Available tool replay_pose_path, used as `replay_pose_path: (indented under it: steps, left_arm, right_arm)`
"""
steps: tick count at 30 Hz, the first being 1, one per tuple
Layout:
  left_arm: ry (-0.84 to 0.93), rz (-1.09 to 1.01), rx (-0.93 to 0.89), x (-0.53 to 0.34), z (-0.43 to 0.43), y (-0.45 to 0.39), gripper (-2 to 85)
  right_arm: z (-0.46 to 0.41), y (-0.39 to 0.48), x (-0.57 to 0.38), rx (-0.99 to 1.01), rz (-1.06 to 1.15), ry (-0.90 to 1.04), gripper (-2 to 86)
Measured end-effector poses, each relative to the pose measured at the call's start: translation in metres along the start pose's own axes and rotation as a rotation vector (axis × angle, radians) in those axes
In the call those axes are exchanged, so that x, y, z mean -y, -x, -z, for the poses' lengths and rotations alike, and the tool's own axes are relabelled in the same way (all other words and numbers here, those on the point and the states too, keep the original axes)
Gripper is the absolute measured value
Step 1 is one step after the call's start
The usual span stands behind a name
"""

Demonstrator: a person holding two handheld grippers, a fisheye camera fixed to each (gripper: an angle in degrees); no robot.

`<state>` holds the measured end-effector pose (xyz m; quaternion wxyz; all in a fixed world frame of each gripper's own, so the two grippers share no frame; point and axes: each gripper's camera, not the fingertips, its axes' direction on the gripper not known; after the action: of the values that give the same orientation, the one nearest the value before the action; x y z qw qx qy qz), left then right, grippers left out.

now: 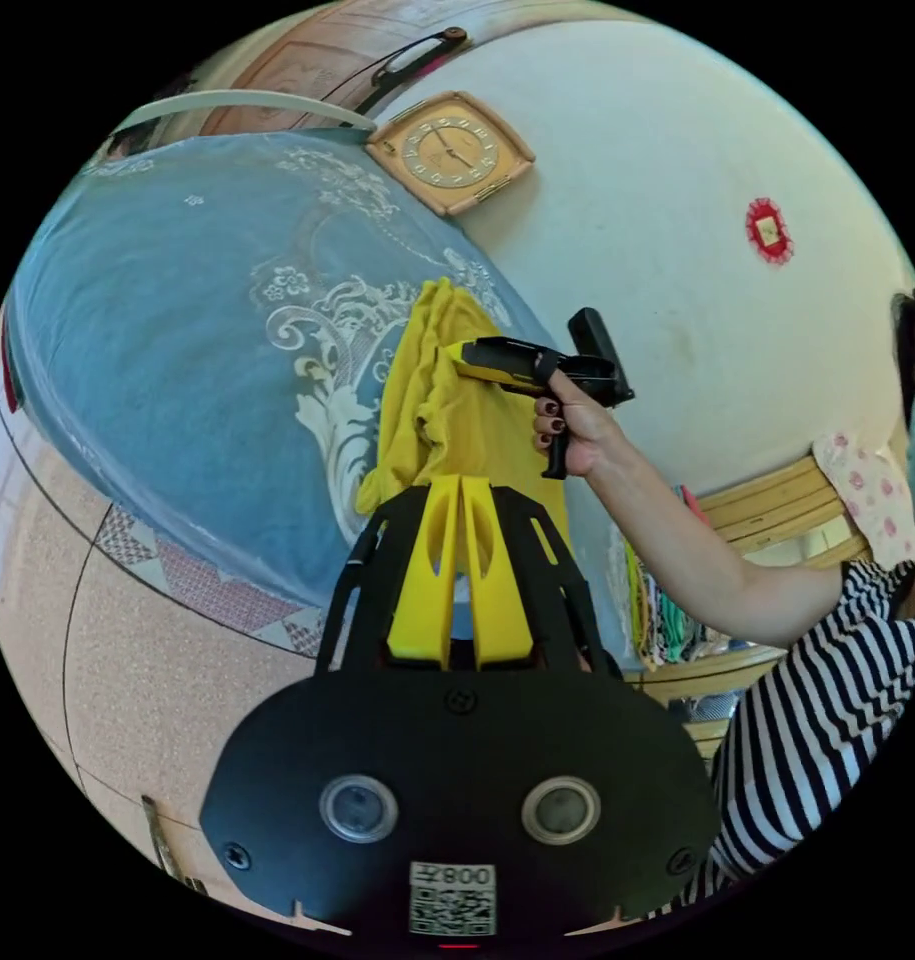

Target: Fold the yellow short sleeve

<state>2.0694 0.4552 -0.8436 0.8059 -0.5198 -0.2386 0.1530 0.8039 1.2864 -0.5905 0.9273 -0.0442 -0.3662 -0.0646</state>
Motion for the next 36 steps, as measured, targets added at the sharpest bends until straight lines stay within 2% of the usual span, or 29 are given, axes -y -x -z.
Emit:
replay_pose_path:
  steps: [2,5,8,13,19,23,25,32,36]
  left_arm:
    - [0.02,0.031,0.066,0.001,-0.006,0.008,0.3]
    - [-0.046,0.143,-0.064,-0.012,0.005,0.025,0.4]
    - [-0.085,0.179,-0.09,-0.025,0.02,0.028,0.4]
    - [-0.044,0.117,-0.086,-0.033,0.023,0.008,0.3]
    - [0.038,0.032,-0.224,-0.048,0.005,-0.023,0.4]
    - [0.149,-0.044,-0.192,-0.054,-0.022,-0.054,0.3]
    - [0.138,-0.056,-0.179,-0.053,-0.028,-0.06,0.3]
    - [0.121,0.053,0.074,-0.044,-0.028,-0.027,0.3]
    - [0.096,0.124,0.0,-0.052,-0.024,-0.01,0.3]
  right_arm:
    - [-0.005,-0.005,0.0,0.008,-0.007,0.004,0.2]
    - [0.014,-0.004,-0.013,0.023,0.032,-0.035,0.2]
    - [0.051,-0.013,-0.053,0.025,0.062,-0.104,0.5]
    - [0.103,-0.046,-0.179,0.091,-0.04,-0.211,2.4]
    - [0.105,-0.047,-0.3,0.055,-0.227,-0.19,6.8]
    - [0.087,-0.014,-0.317,-0.041,-0.188,-0.177,7.3]
    - [0.071,0.006,-0.313,-0.171,-0.145,-0.163,6.8]
    - [0.053,0.025,-0.311,-0.355,-0.105,-0.118,2.6]
    - [0.06,0.031,-0.323,-0.39,-0.07,-0.079,1.3]
